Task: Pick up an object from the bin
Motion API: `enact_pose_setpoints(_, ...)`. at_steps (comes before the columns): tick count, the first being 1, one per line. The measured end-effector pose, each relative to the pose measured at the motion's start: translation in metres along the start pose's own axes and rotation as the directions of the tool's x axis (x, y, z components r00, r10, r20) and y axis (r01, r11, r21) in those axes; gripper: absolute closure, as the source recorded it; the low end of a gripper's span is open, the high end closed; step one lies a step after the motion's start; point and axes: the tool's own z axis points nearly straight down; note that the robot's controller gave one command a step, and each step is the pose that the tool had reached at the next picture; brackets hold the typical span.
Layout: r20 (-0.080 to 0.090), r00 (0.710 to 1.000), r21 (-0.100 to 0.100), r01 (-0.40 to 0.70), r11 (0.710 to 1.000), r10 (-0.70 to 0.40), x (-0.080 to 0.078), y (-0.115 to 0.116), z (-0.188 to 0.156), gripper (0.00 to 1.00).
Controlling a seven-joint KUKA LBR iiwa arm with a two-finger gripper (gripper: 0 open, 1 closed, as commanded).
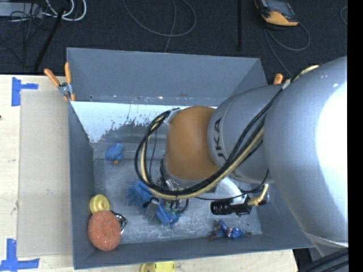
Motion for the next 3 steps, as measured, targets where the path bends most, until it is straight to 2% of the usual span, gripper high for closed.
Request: enact_pose_setpoints(3, 0.007, 1.0, -0.006, 0.002, 1.0, -0.002, -0.001, 0.001, -0.054, 1.0)
